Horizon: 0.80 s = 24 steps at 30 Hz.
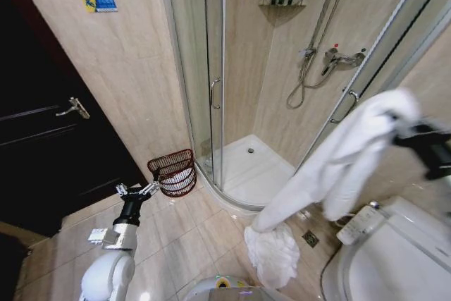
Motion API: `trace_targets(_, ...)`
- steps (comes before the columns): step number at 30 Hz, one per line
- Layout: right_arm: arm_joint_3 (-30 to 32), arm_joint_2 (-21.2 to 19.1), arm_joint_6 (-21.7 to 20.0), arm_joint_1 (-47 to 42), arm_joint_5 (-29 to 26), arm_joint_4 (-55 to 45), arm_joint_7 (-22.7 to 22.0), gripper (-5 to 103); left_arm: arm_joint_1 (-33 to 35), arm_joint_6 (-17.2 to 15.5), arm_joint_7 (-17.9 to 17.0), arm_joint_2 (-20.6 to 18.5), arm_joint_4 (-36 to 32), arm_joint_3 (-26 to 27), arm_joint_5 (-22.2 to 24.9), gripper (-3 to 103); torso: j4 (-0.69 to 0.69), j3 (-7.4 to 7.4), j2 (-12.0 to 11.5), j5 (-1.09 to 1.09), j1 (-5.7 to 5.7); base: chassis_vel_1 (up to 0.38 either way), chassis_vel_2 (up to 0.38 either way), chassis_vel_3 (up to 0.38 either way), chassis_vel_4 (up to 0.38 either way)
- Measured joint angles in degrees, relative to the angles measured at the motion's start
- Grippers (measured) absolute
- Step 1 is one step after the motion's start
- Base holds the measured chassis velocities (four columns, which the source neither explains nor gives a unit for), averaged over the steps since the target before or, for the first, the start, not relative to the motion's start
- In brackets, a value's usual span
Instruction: Discard the used towel into the hamper.
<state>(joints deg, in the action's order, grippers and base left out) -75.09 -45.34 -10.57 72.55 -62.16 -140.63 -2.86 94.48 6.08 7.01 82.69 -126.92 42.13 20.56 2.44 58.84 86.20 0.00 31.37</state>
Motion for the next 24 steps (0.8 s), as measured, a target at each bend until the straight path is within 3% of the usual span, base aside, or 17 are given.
trace_targets(2,12.6,4.3,-0.3,-7.1,-8.3,0.9,-1.0,9,0.3,0.1,0.0,-0.1,-0.8,0.1,0.2,100,0.01,0.0,0.0,0.0,0.0,0.0,0.0,0.0,0.0)
trace_targets(3,12.6,4.3,-0.3,-7.1,-8.3,0.9,-1.0,9,0.3,0.1,0.0,-0.1,-0.8,0.1,0.2,100,0.01,0.0,0.0,0.0,0.0,0.0,0.0,0.0,0.0)
trace_targets(7,32.2,11.9,-1.8,-18.9,-19.3,5.4,-3.5,9,0.4,0.2,0.0,-0.9,-1.2,0.6,1.0,100,0.01,0.0,0.0,0.03,0.0,0.0,0.0,0.0,0.0)
trace_targets(8,32.2,11.9,-1.8,-18.9,-19.3,5.4,-3.5,9,0.4,0.2,0.0,-0.9,-1.2,0.6,1.0,100,0.01,0.0,0.0,0.03,0.0,0.0,0.0,0.0,0.0)
trace_targets(10,46.1,16.6,-2.7,-29.6,-23.1,10.6,-4.2,9,0.4,0.2,0.1,-0.8,-1.2,0.6,1.3,100,0.02,0.01,0.0,-0.01,0.01,0.0,0.0,0.0,0.0)
trace_targets(11,46.1,16.6,-2.7,-29.6,-23.1,10.6,-4.2,9,0.4,0.2,0.1,-0.8,-1.2,0.6,1.3,100,0.02,0.01,0.0,-0.01,0.01,0.0,0.0,0.0,0.0)
trace_targets(15,75.9,25.9,-3.0,-59.6,-28.2,21.2,-9.1,9,0.2,0.7,0.2,0.1,-1.1,0.3,1.5,100,0.01,0.01,0.0,-0.02,0.01,0.0,0.0,0.0,0.0)
trace_targets(16,75.9,25.9,-3.0,-59.6,-28.2,21.2,-9.1,9,0.2,0.7,0.2,0.1,-1.1,0.3,1.5,100,0.01,0.01,0.0,-0.02,0.01,0.0,0.0,0.0,0.0)
trace_targets(18,84.5,30.3,-2.1,-71.3,-28.3,24.5,-10.7,9,0.2,1.0,0.5,0.3,-0.9,0.1,1.5,100,0.04,0.01,0.0,-0.11,0.01,0.0,0.0,0.0,0.0)
trace_targets(19,85.8,31.9,-1.4,-75.5,-27.6,25.4,-10.2,9,0.2,1.0,0.5,0.4,-0.8,0.1,1.5,100,0.05,0.02,0.0,-0.06,0.02,0.0,0.0,0.0,0.0)
trace_targets(21,85.8,33.6,-0.5,-79.6,-25.5,26.0,-9.3,9,0.2,1.1,0.6,0.3,-0.7,0.1,1.5,100,0.06,0.03,0.0,0.07,0.03,0.0,0.0,0.0,0.0)
trace_targets(24,83.3,37.0,1.1,-82.9,-22.0,26.4,-8.0,9,0.2,1.2,0.7,0.0,-0.6,0.1,1.5,100,0.03,0.04,0.0,0.08,0.04,0.0,0.0,0.0,0.0)
